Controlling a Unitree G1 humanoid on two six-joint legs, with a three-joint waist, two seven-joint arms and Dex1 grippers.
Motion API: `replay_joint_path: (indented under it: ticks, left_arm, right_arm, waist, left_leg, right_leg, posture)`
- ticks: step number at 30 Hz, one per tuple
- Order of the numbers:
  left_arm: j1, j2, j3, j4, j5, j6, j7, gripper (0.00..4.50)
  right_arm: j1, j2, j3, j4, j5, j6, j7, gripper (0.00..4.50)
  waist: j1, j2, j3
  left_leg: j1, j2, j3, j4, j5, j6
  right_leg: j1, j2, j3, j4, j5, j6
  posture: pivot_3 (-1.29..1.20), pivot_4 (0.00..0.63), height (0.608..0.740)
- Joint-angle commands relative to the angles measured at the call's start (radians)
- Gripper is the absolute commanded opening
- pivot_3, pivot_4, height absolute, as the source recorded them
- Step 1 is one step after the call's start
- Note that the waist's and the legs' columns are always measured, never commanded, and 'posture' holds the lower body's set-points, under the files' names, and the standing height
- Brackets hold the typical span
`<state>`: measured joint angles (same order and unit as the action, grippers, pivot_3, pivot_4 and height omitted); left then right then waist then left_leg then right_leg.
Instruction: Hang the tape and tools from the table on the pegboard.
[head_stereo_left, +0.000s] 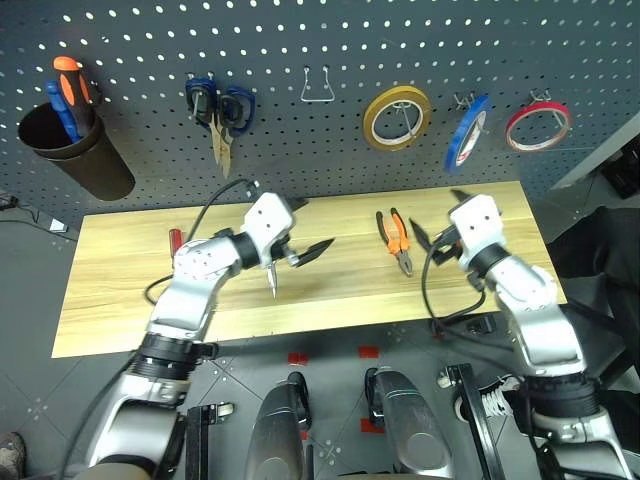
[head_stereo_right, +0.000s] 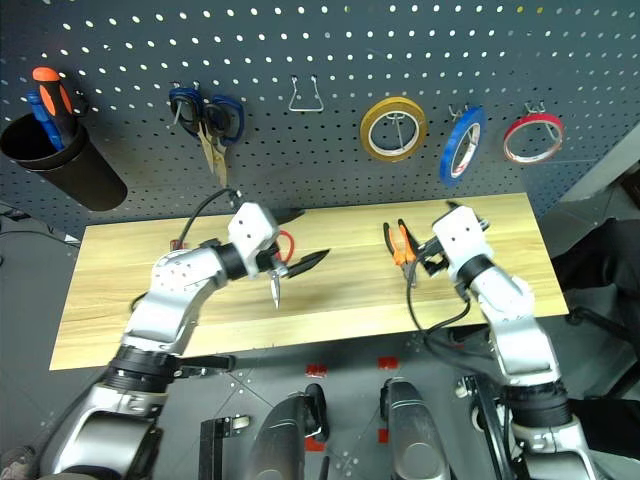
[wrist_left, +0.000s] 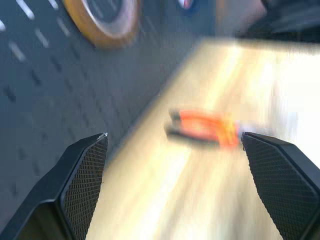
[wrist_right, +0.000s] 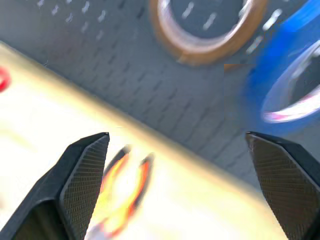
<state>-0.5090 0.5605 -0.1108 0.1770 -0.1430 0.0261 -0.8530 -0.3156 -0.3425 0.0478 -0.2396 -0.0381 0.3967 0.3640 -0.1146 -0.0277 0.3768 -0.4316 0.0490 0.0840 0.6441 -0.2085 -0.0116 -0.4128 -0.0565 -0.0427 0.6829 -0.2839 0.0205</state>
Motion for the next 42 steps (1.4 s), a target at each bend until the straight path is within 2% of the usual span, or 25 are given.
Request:
replay_joint_path:
  ticks: [1,4,7,9,18,25,31,34,38,42]
  left_arm:
    - [0.012,0.071,0.017,0.061,0.018,-0.074,-0.082,4.5]
    - [-0.015,0.102,0.036,0.134,-0.003,-0.052,-0.118,4.5]
    - [-0.055,0.1,0.051,0.173,-0.03,-0.017,-0.146,4.5]
    - [-0.07,0.102,0.051,0.188,-0.03,-0.012,-0.164,4.5]
    - [-0.088,0.093,0.042,0.2,-0.01,-0.021,-0.19,4.5]
    - [-0.083,0.09,0.044,0.193,-0.009,-0.02,-0.189,4.5]
    - [-0.074,0.089,0.045,0.181,-0.012,-0.016,-0.187,4.5]
    - [-0.061,0.085,0.049,0.17,-0.016,-0.016,-0.182,4.5]
    - [-0.034,0.069,0.07,0.142,-0.032,-0.031,-0.157,4.5]
    - [0.031,0.044,0.13,0.078,-0.081,-0.057,-0.119,4.5]
  right_arm:
    - [-0.021,0.101,-0.003,-0.052,0.012,0.231,-0.097,4.45]
    - [-0.089,0.195,-0.011,0.017,-0.007,0.384,-0.185,4.45]
    - [-0.188,0.234,-0.018,0.144,-0.002,0.508,-0.216,4.45]
    - [-0.242,0.248,-0.023,0.235,-0.003,0.525,-0.24,4.45]
    - [-0.415,0.269,-0.029,0.597,-0.001,0.402,-0.288,4.45]
    - [-0.525,0.267,-0.042,0.852,0.016,0.302,-0.261,4.45]
    - [-0.576,0.256,-0.043,0.989,0.016,0.256,-0.255,4.45]
    - [-0.589,0.256,-0.051,1.039,0.022,0.248,-0.26,3.87]
    - [-0.568,0.253,-0.037,1.002,0.017,0.236,-0.249,2.62]
    - [-0.442,0.239,0.003,0.718,0.006,0.228,-0.228,2.6]
  waist:
    - [0.002,0.0,0.0]
    - [0.002,-0.001,-0.001]
    - [0.008,-0.002,-0.001]
    - [0.01,-0.002,-0.001]
    - [0.0,-0.002,-0.001]
    - [-0.004,-0.002,-0.002]
    - [-0.003,-0.004,-0.003]
    - [-0.003,-0.005,-0.003]
    - [-0.001,-0.007,-0.005]
    - [0.002,-0.007,-0.005]
  left_leg:
    - [0.0,0.0,0.0,0.0,0.0,0.0]
    - [0.0,0.0,0.0,0.001,0.0,0.0]
    - [-0.001,-0.001,0.0,0.001,0.0,0.0]
    - [-0.002,-0.001,0.001,0.001,0.0,0.0]
    - [-0.006,-0.001,0.004,-0.001,0.0,0.0]
    - [-0.005,0.0,0.004,0.0,0.0,0.001]
    - [-0.005,0.0,0.004,0.001,0.0,0.001]
    - [-0.004,0.0,0.005,0.001,0.0,0.001]
    - [-0.004,0.0,0.005,0.002,0.0,0.001]
    - [-0.004,0.0,0.005,0.001,0.0,0.001]
  right_leg:
    - [0.0,0.0,0.0,0.0,0.0,0.0]
    - [0.0,0.0,0.0,0.0,0.001,-0.002]
    - [-0.001,0.0,0.0,0.001,0.001,-0.002]
    - [-0.002,-0.001,0.0,0.001,0.001,-0.002]
    - [-0.008,-0.001,0.002,0.0,0.001,-0.002]
    - [-0.009,0.0,0.002,0.004,0.001,-0.002]
    - [-0.009,-0.001,0.003,0.006,0.001,-0.002]
    - [-0.008,0.0,0.003,0.007,0.001,-0.002]
    - [-0.008,-0.001,0.003,0.007,0.001,-0.002]
    - [-0.009,-0.001,0.004,0.007,0.001,-0.002]
  posture:
    - [-0.26,0.344,0.74]
    - [-0.25,0.346,0.74]
    - [-0.25,0.344,0.74]
    - [-0.25,0.344,0.74]
    - [-0.25,0.341,0.74]
    - [-0.23,0.331,0.74]
    - [-0.22,0.328,0.74]
    - [-0.22,0.328,0.74]
    - [-0.23,0.333,0.74]
    - [-0.22,0.335,0.74]
